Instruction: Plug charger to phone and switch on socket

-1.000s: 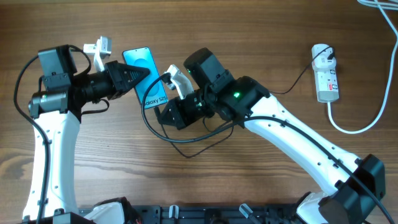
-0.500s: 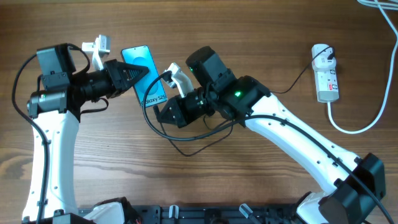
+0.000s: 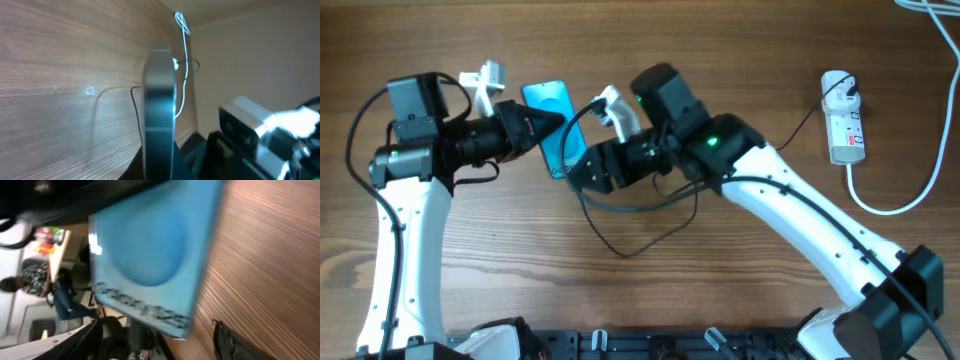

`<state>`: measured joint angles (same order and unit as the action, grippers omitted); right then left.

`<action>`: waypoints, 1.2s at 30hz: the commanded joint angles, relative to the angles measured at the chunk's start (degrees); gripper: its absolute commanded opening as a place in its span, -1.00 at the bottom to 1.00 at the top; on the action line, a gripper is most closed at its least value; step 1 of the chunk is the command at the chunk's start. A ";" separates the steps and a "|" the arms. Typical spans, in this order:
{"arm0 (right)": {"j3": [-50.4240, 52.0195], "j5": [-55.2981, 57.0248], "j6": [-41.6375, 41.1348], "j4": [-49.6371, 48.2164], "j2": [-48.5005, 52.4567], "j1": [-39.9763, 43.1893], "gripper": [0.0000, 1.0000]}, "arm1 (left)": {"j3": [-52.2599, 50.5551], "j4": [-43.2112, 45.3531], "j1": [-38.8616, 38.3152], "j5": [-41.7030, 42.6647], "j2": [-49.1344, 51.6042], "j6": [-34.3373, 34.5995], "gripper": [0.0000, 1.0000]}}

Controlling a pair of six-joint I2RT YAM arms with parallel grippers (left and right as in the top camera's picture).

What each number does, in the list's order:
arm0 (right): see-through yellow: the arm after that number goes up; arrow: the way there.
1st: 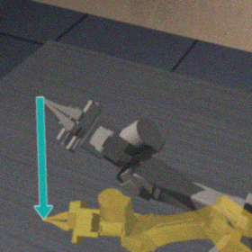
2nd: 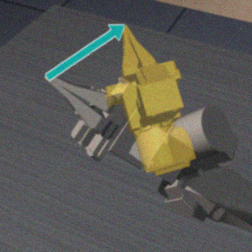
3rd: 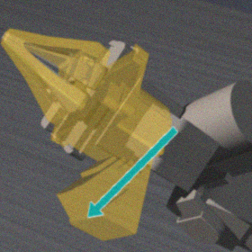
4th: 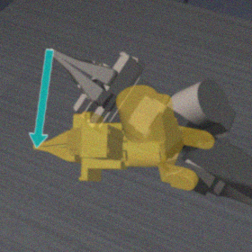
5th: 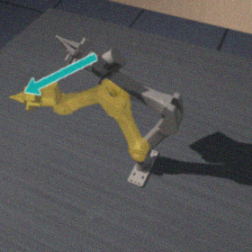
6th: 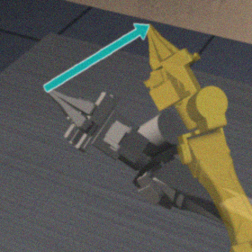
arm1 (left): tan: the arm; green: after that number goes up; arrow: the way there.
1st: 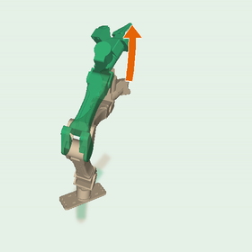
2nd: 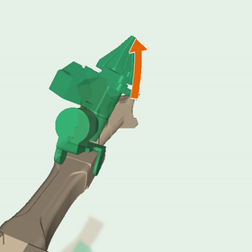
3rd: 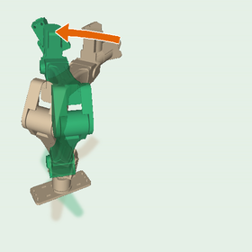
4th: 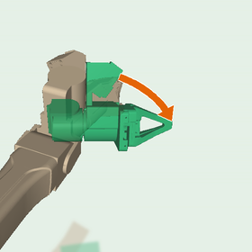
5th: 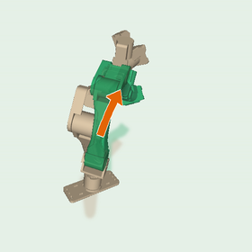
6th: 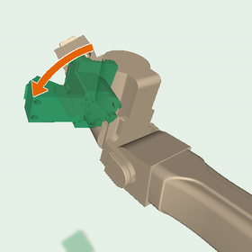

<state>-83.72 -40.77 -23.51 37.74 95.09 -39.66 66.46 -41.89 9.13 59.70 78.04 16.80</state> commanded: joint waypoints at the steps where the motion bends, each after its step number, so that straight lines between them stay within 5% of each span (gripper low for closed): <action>1: -1.77 2.19 1.25 3.76 -0.07 0.37 0.43 | -0.68 0.83 -0.70 2.16 -1.01 0.44 -0.92; 9: -1.77 -1.49 1.01 6.03 -0.04 -2.19 0.17 | -0.68 2.73 -0.70 0.66 -1.01 8.94 -0.92; 19: -1.77 -0.98 0.17 3.91 -0.04 -3.13 -0.91 | -0.68 2.67 -0.72 -0.20 -1.01 10.47 -0.92; 27: -1.77 -0.59 -2.54 0.66 -0.07 -1.97 -0.91 | -0.68 2.51 -3.34 0.13 -1.01 10.47 -0.92; 29: -1.77 -0.57 -1.81 0.72 -0.07 -1.27 -0.07 | -0.68 2.47 -3.63 -1.01 -1.01 10.45 -0.92; 31: -1.77 -0.59 -0.74 1.05 -0.07 -0.37 0.37 | -0.68 2.45 -3.63 -3.98 -1.01 10.36 -0.92; 34: -1.77 -0.55 0.79 3.08 -0.07 1.66 0.50 | -0.68 1.42 -3.74 -11.50 -0.72 8.94 -0.92; 36: -1.77 1.92 2.80 5.92 -0.07 3.50 0.83 | -0.68 -0.42 -4.76 -16.79 0.87 8.92 -0.92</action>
<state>-84.27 -41.89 -24.05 41.36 95.04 -38.35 65.93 -40.80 5.61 50.17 78.02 26.68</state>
